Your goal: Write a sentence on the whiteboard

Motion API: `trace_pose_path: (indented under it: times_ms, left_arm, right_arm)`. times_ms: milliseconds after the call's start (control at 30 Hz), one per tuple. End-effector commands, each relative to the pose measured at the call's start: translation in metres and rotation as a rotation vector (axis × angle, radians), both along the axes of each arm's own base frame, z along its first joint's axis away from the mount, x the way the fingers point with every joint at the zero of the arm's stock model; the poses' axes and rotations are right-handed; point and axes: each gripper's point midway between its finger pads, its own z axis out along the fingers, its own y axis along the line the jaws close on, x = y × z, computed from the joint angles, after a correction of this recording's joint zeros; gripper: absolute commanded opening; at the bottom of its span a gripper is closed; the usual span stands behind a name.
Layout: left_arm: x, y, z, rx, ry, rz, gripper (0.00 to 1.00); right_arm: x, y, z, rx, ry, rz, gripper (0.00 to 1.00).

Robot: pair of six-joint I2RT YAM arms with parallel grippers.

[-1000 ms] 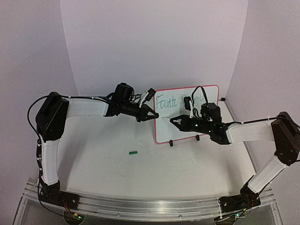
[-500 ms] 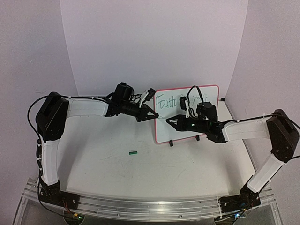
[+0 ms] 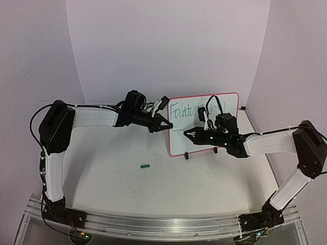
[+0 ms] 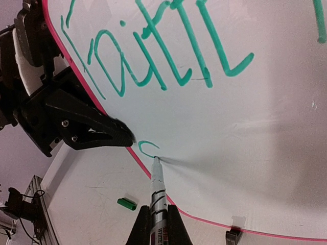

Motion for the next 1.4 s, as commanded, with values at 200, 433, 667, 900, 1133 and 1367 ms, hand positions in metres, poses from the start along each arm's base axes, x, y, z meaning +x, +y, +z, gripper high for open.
trace_pose_path:
  times_ms: [200, 433, 667, 900, 1133, 1367]
  left_arm:
    - [-0.046, 0.006, -0.052, 0.176, 0.180, -0.061, 0.00]
    - [-0.047, 0.006, -0.051, 0.177, 0.179, -0.062, 0.00]
    - [-0.046, 0.006, -0.051, 0.177, 0.178, -0.062, 0.00]
    - [-0.047, 0.005, -0.052, 0.178, 0.177, -0.064, 0.00]
    - [-0.047, 0.005, -0.053, 0.179, 0.180, -0.064, 0.00]
    - [-0.047, 0.006, -0.053, 0.180, 0.179, -0.063, 0.00]
  right_arm:
    - [0.005, -0.012, 0.004, -0.025, -0.017, -0.060, 0.00]
    - [0.001, -0.010, -0.011, -0.044, 0.018, -0.041, 0.00]
    - [0.004, 0.001, -0.007, -0.034, 0.012, -0.011, 0.00]
    - [0.006, 0.011, 0.002, -0.019, -0.006, 0.012, 0.00]
    - [-0.004, 0.008, 0.036, 0.076, -0.063, 0.022, 0.00]
    - [-0.014, -0.008, 0.052, 0.094, -0.104, -0.018, 0.00]
